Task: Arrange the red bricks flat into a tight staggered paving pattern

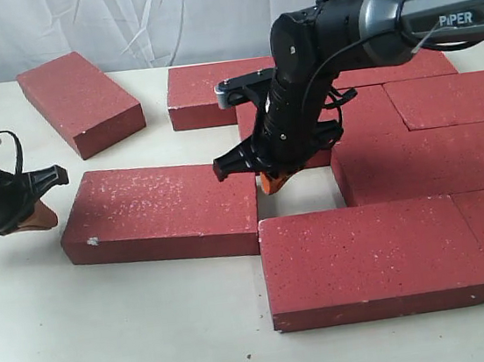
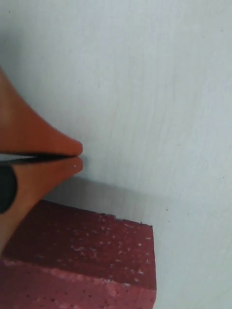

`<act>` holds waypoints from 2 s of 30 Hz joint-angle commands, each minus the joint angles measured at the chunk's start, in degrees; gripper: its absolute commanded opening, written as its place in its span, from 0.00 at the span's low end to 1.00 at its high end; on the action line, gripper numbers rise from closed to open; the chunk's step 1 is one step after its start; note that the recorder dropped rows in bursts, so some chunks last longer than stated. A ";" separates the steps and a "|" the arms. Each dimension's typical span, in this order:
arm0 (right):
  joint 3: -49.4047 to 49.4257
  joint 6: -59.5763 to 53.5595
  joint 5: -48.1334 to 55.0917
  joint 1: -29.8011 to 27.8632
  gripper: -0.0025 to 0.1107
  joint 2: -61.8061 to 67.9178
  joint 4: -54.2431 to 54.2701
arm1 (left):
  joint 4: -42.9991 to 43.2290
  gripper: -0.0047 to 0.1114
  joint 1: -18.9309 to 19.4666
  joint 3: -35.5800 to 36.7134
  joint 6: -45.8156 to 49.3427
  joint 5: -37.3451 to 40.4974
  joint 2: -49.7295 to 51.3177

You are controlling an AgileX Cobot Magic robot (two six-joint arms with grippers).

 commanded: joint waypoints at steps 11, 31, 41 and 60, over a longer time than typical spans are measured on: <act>0.09 0.35 -6.04 -0.25 0.02 0.92 3.06 | -1.23 0.04 -0.44 0.23 0.18 0.90 -0.16; 0.09 1.53 -0.77 -0.25 0.02 -7.48 -1.56 | -1.10 0.04 -0.44 0.23 0.18 2.05 -0.06; 0.09 1.53 0.24 -0.25 0.02 -12.56 -1.56 | -4.65 0.04 -2.42 1.28 0.18 2.63 -0.06; 0.17 -4.77 10.49 9.99 0.02 -12.56 -0.86 | -4.93 0.04 -3.11 1.66 0.18 1.57 -0.06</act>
